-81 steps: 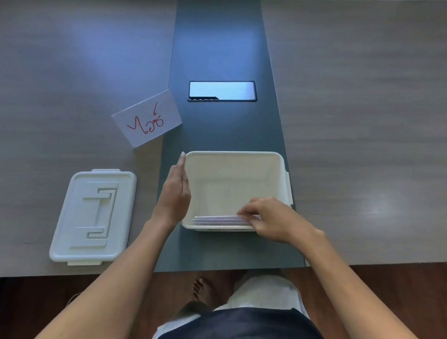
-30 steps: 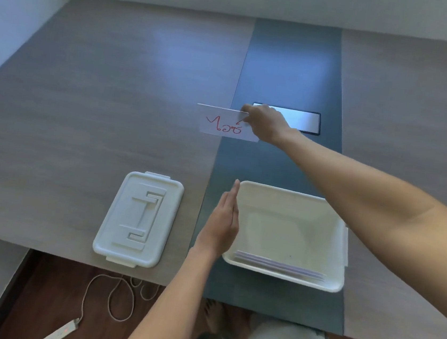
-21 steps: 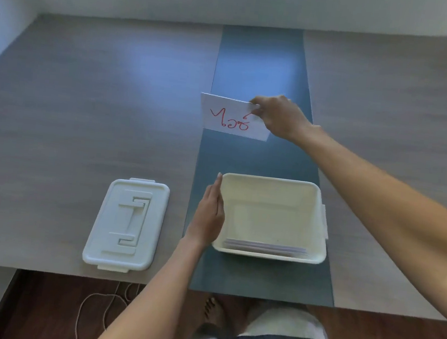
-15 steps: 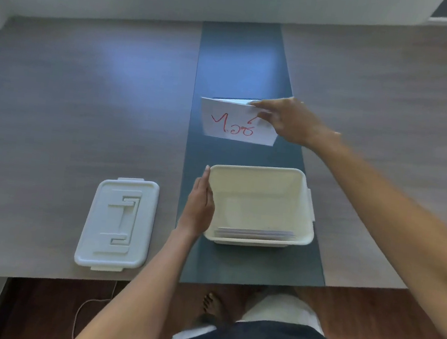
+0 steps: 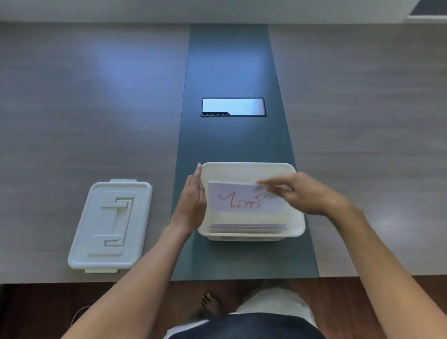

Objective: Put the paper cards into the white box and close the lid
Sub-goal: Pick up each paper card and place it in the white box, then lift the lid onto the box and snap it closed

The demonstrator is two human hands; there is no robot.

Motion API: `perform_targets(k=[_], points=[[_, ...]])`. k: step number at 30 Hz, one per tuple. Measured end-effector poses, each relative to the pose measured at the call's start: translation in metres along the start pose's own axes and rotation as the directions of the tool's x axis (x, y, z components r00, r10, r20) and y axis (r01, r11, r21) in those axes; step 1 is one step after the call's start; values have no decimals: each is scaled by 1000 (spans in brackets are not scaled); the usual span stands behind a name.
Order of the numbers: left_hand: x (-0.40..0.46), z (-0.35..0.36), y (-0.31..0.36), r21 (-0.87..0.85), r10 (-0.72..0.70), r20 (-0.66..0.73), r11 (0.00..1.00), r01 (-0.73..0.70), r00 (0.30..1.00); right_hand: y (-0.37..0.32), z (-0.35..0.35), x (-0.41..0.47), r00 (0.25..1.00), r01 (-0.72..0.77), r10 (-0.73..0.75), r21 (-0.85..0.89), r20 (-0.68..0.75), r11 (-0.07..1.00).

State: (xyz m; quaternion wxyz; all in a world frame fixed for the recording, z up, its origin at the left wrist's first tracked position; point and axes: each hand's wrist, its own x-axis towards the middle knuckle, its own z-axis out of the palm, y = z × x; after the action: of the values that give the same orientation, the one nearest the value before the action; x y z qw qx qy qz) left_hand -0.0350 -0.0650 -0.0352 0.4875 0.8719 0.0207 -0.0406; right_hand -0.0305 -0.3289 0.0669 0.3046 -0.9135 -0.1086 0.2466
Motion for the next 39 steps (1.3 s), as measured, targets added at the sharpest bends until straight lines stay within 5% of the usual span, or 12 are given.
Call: perform_targets(k=[11,18,24,29,39], points=[[2,3,-3,58,14,-29,998,-12,999,23,54,-4,952,-73,73,-11,299,997],[1,-3,3,159,-16,16,987,13,1000,-7,21,25,991,59,-38,165,-127,985],[7,-32,9,509,96,27,855,-97,995,-13,29,86,968,43,-61,-81,-245,996],[8,-78,-4,693,95,-63,721,-25,993,-33,44,129,964,60,-150,-370,-221,927],[-41,-155,-70,654,-120,-292,699,289,949,-113,95,193,962,207,-269,-545,-35,812]])
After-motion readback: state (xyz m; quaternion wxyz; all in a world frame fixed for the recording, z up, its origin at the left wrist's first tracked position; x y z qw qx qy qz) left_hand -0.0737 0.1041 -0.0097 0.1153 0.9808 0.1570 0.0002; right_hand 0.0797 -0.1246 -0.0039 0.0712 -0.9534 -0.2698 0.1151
